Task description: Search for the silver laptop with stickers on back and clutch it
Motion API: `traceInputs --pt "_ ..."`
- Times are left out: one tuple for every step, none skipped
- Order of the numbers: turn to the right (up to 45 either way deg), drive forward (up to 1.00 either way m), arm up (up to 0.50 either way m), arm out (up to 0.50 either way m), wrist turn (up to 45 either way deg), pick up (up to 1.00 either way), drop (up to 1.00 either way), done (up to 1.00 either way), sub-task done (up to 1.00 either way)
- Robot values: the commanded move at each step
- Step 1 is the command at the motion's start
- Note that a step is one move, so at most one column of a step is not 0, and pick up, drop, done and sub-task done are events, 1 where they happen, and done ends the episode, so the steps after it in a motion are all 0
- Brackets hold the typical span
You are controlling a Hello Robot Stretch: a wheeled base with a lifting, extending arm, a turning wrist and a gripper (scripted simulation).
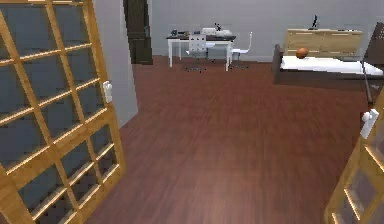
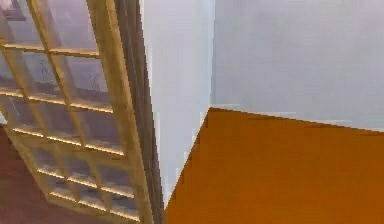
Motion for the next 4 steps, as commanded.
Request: traceInputs --pt "0.0 1.0 0.0 0.0 0.0 0.0 0.0 0.0 0.0" --pt "0.0 0.65 0.0 0.0 0.0 0.0 0.0 0.0 0.0" --pt "-6.0 0.0 0.0 0.0 0.0 0.0 0.0 0.0 0.0" --pt "0.0 1.0 0.0 0.0 0.0 0.0 0.0 0.0 0.0"
